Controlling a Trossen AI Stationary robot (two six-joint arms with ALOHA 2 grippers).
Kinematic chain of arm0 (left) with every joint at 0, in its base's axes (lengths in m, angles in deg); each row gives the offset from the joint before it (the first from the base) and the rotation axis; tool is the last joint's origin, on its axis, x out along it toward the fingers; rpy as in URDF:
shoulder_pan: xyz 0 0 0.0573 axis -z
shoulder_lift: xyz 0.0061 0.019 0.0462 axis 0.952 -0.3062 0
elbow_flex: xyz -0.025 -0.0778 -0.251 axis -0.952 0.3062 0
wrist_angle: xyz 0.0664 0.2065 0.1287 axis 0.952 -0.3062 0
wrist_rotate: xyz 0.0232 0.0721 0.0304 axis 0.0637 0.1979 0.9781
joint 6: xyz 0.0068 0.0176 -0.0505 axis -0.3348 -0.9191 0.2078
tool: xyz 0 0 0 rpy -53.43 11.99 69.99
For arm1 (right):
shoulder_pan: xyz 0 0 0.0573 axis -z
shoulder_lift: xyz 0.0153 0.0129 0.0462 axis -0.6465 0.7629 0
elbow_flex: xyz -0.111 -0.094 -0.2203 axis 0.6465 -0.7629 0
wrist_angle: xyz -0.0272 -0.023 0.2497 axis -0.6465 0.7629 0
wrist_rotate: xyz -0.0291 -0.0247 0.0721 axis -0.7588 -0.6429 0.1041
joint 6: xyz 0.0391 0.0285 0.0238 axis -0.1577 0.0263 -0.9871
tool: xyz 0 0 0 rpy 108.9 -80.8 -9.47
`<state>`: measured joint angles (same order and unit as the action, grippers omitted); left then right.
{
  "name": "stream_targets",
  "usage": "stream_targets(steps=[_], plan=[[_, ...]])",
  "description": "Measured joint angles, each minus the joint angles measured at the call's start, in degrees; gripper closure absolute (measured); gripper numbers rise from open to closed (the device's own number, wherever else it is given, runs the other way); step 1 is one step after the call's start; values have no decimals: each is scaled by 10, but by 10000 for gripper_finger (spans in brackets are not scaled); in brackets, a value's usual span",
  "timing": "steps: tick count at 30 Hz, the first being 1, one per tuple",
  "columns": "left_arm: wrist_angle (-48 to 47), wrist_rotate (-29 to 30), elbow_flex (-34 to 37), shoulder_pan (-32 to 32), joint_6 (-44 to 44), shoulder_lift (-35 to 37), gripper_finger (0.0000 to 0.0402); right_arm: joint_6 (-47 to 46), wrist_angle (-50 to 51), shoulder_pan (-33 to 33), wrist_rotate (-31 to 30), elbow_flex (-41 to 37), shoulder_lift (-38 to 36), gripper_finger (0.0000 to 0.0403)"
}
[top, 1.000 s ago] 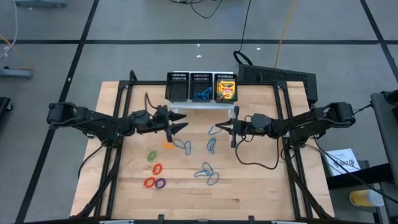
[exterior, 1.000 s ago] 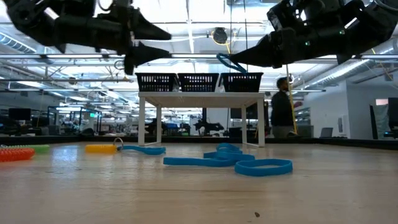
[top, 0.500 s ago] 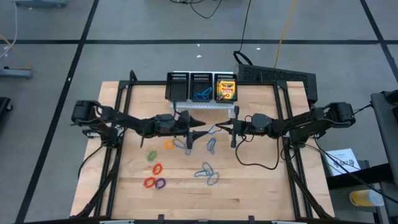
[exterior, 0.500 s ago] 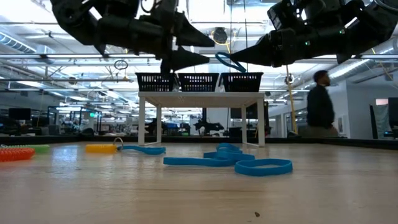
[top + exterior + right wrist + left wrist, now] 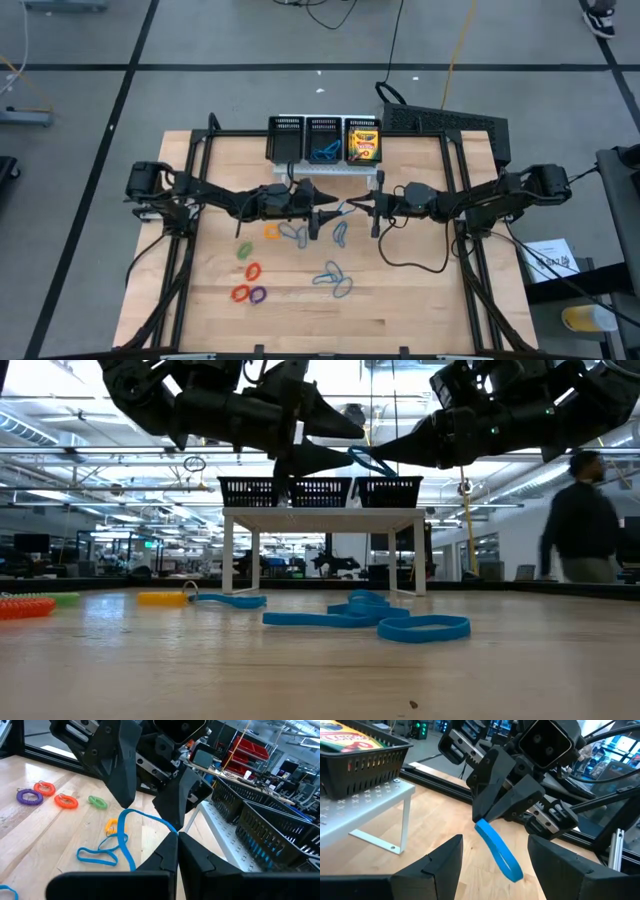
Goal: Pick & Place Office Desk Supplies
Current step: Put the blue rubber band into the middle black bin
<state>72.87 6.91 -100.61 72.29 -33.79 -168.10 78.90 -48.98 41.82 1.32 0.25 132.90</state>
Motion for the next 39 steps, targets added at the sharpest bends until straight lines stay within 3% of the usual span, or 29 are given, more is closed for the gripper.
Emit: stream_targets(steps=[10,31,35,39], plan=[[-3,-18,0,0,10,0,181,9,-29,0,0,0,0,403],[5,-19,0,0,4,0,392,9,-27,0,0,0,0,403],[5,-18,0,-1,-7,0,390,-13,-29,0,-1,0,0,396],[5,-18,0,-4,-11,0,391,-47,-27,0,-1,0,-3,357]])
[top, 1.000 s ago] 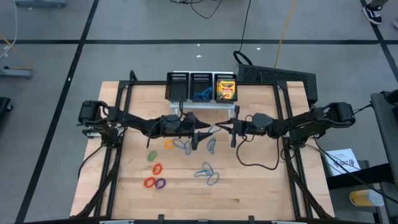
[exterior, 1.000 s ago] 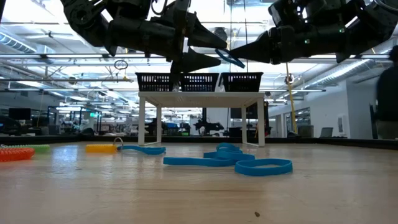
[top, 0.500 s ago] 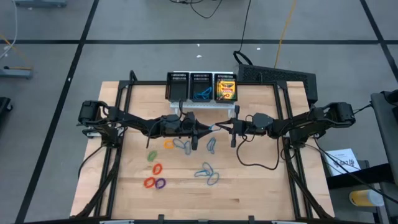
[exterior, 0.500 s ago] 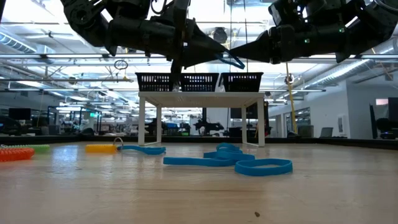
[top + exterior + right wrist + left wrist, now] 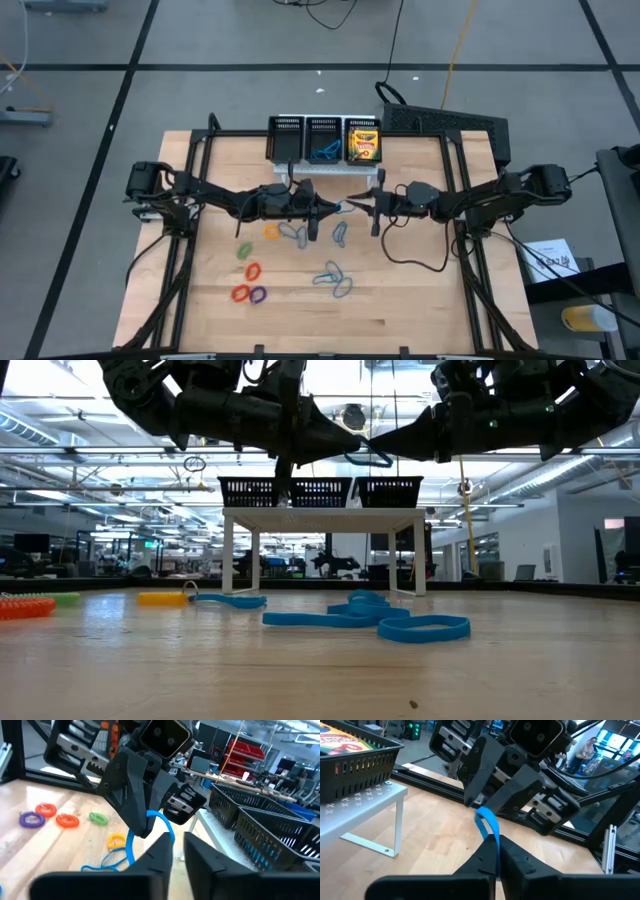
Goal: Pick & Place Office Desk Supplies
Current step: Put the blue rubber band into the middle black bin
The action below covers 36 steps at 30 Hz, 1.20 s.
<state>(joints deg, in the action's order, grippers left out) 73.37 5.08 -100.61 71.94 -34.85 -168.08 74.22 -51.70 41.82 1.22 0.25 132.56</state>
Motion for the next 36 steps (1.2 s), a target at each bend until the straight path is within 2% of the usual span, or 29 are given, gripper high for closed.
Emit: stream_targets(steps=[7,13,21,28,32,36], plan=[[-11,-1,0,-18,-1,22,390,-25,24,0,0,0,-40,257],[-17,-1,0,-35,-44,65,395,-27,89,0,-1,0,-96,211],[-39,1,0,-89,-101,104,397,-27,150,0,1,0,-136,209],[-42,1,0,-153,-84,104,397,-32,208,3,47,0,-175,222],[-41,1,0,-183,-63,104,394,-30,251,16,46,-2,-205,229],[-63,1,-11,-200,-33,93,397,-31,233,35,46,-35,-240,236]])
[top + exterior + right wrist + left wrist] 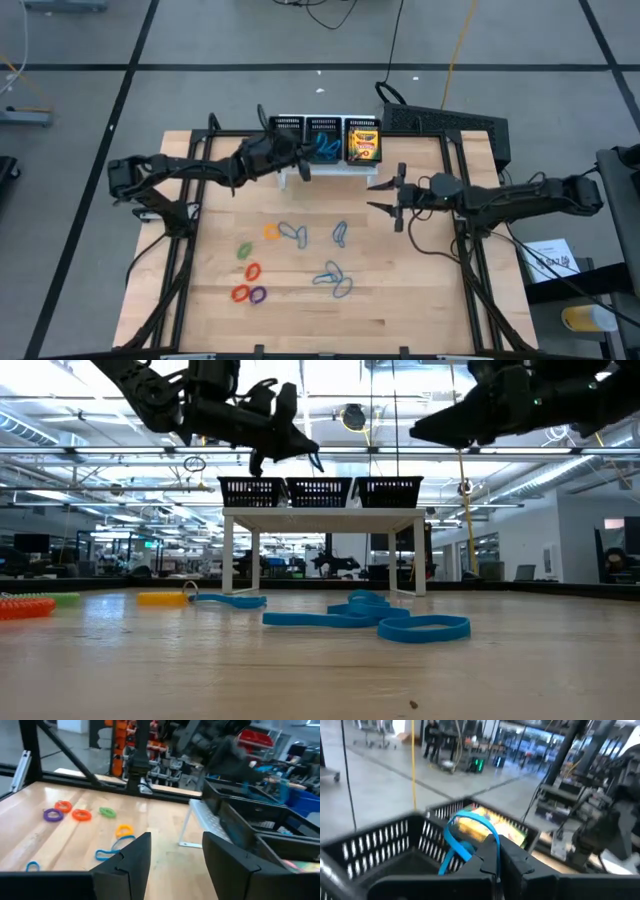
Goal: Pick & Place Office Desk Supplies
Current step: Put the blue rubber band into the middle black bin
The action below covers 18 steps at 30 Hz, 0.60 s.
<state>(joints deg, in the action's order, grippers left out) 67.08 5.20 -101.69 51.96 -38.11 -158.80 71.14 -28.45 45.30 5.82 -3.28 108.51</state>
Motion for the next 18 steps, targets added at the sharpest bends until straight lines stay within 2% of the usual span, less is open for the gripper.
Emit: stream_targets(steps=[3,7,12,18], plan=[[-31,1,-12,-1,-5,-4,397,-5,-25,13,0,-29,-27,239],[-41,32,-27,-2,-17,-4,396,-14,-39,26,0,-61,-54,243],[-56,37,-32,-8,-39,-3,398,-20,-42,36,0,-73,-74,243],[-89,41,-32,-17,-22,-3,398,-45,-43,35,21,-73,-100,243]])
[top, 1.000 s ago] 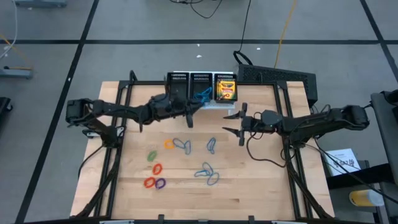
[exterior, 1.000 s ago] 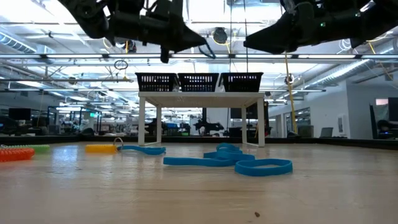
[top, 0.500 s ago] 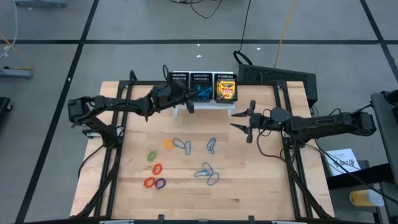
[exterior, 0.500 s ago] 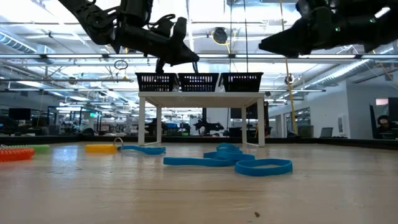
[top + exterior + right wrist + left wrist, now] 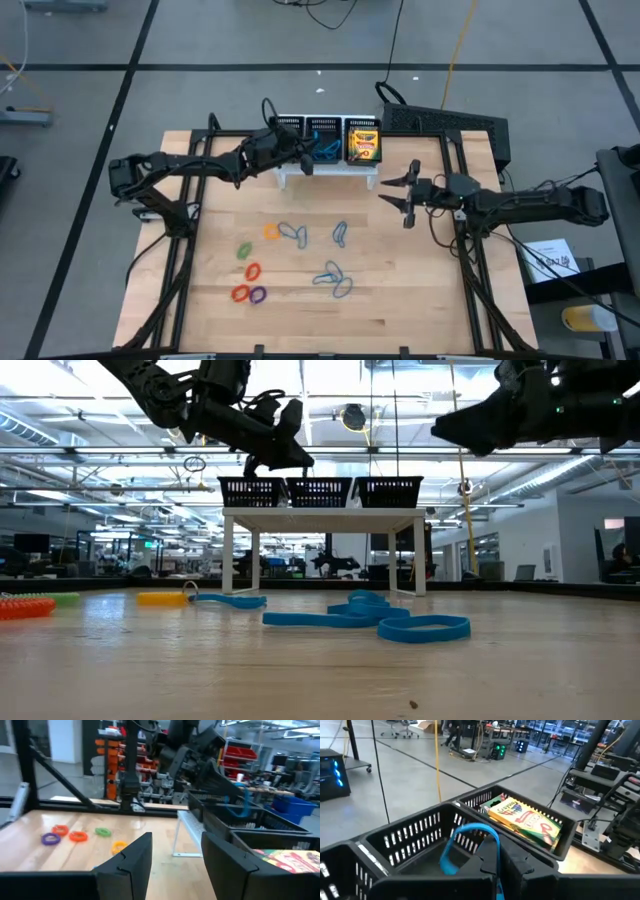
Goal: Pick & Place Office Desk Supplies
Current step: Put the blue rubber band into the middle black bin
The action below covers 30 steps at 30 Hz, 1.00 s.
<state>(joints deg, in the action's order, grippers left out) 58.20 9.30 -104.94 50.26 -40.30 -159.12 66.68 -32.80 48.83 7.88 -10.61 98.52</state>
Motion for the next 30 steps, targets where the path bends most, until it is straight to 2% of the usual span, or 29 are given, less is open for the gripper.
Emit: stream_targets(steps=[5,14,22,30], plan=[[0,0,0,1,-1,-1,395,-4,12,0,8,0,-7,243],[44,4,0,0,5,-51,395,-4,10,0,8,0,-7,247],[62,4,0,0,6,-52,385,-3,10,0,8,0,-7,248],[76,0,0,0,6,-52,395,-3,10,0,8,0,-7,248]])
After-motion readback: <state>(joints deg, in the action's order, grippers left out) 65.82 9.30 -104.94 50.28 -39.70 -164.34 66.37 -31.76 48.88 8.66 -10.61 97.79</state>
